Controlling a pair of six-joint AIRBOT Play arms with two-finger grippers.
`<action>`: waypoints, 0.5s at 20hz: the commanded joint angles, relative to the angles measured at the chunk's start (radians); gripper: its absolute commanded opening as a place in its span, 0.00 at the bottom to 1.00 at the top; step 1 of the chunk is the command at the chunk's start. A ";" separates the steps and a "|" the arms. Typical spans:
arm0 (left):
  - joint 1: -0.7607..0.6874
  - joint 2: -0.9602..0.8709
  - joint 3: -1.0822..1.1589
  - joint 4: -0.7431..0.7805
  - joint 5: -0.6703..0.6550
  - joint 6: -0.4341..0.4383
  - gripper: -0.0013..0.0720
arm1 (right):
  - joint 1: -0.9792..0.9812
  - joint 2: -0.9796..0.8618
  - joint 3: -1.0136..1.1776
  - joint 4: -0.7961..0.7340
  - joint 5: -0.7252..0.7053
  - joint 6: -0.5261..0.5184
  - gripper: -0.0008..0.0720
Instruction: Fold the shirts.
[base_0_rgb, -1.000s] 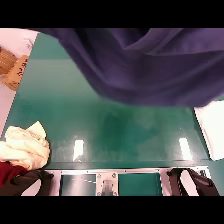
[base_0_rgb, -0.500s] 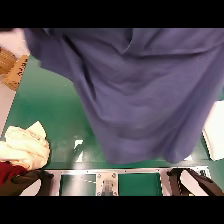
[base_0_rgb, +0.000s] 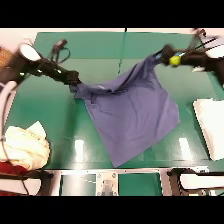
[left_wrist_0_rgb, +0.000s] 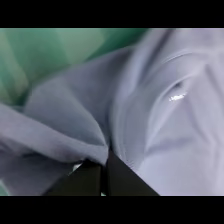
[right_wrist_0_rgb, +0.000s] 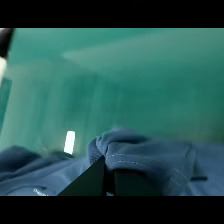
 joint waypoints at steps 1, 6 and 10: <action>0.000 -0.150 -0.013 -0.011 0.130 -0.023 0.05 | 0.050 -0.193 -0.014 0.002 -0.034 -0.007 0.04; 0.000 -0.161 -0.011 -0.006 0.202 -0.019 0.05 | -0.081 -0.182 0.018 -0.002 0.131 0.032 0.43; 0.002 -0.161 -0.005 0.028 0.195 -0.019 0.05 | -0.274 -0.103 -0.002 -0.035 0.343 0.081 0.31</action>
